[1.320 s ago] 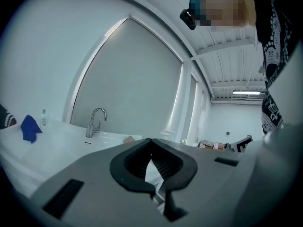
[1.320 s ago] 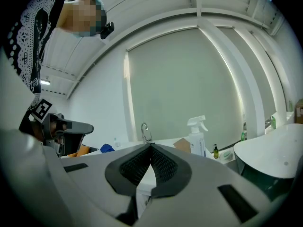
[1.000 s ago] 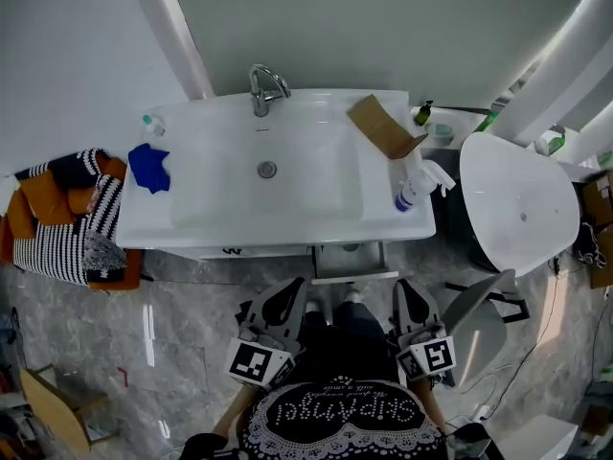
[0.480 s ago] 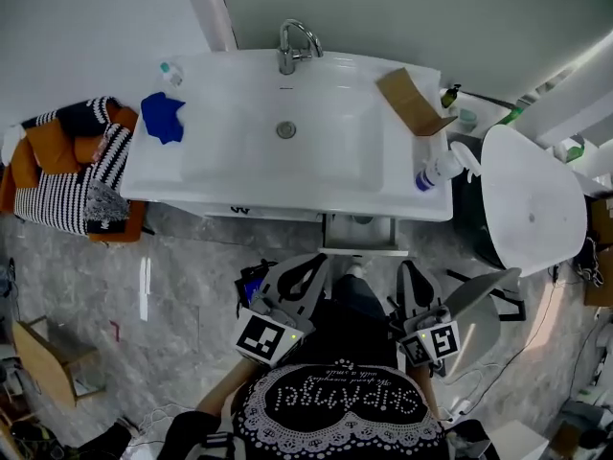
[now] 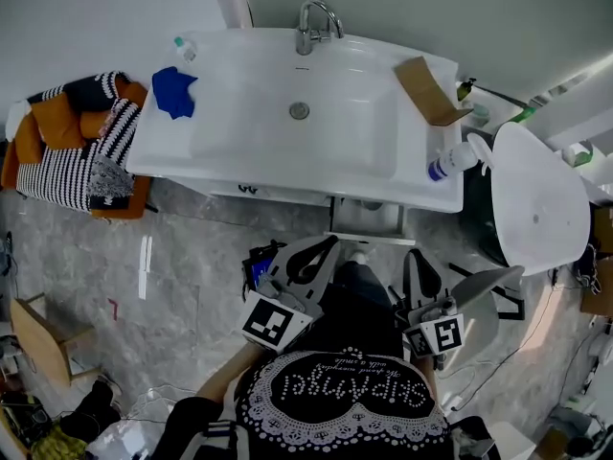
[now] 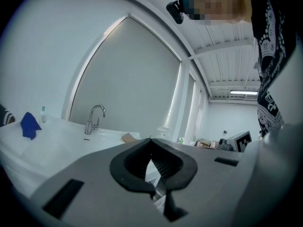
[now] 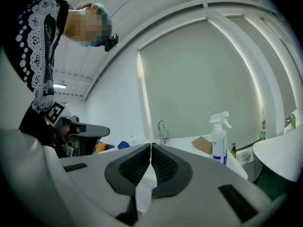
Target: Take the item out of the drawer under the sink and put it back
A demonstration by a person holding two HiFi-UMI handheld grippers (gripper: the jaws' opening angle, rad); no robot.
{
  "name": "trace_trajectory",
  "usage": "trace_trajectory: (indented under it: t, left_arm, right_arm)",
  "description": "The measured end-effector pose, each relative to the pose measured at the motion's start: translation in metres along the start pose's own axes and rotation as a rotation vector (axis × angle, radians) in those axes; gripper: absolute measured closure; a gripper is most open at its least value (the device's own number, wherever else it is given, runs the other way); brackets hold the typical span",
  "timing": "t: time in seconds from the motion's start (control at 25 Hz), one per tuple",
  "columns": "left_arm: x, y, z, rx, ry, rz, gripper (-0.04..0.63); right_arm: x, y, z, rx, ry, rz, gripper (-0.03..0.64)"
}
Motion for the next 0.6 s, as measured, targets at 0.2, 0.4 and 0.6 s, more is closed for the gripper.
trace_trajectory:
  t: [0.2, 0.4, 0.6]
  left_arm:
    - [-0.003, 0.002, 0.0, -0.012, -0.011, 0.012, 0.591]
    - [-0.007, 0.005, 0.0, -0.014, -0.006, 0.025, 0.591]
    - [-0.011, 0.007, -0.001, -0.03, 0.003, 0.067, 0.591]
  right_arm:
    - [0.003, 0.0, -0.002, -0.045, 0.018, -0.004, 0.597]
    - [0.005, -0.008, -0.008, -0.22, 0.145, -0.023, 0.597]
    - [0.013, -0.017, -0.022, -0.349, 0.262, 0.016, 0.597]
Point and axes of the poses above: the fingertips, and each gripper's own axes: x forward along the fingers, y to its left, z out of its top, the point moved 9 cm from there along -x, backward along the fingers, and after that the axes turned 4 degrees about z, right-handed, at the moved point
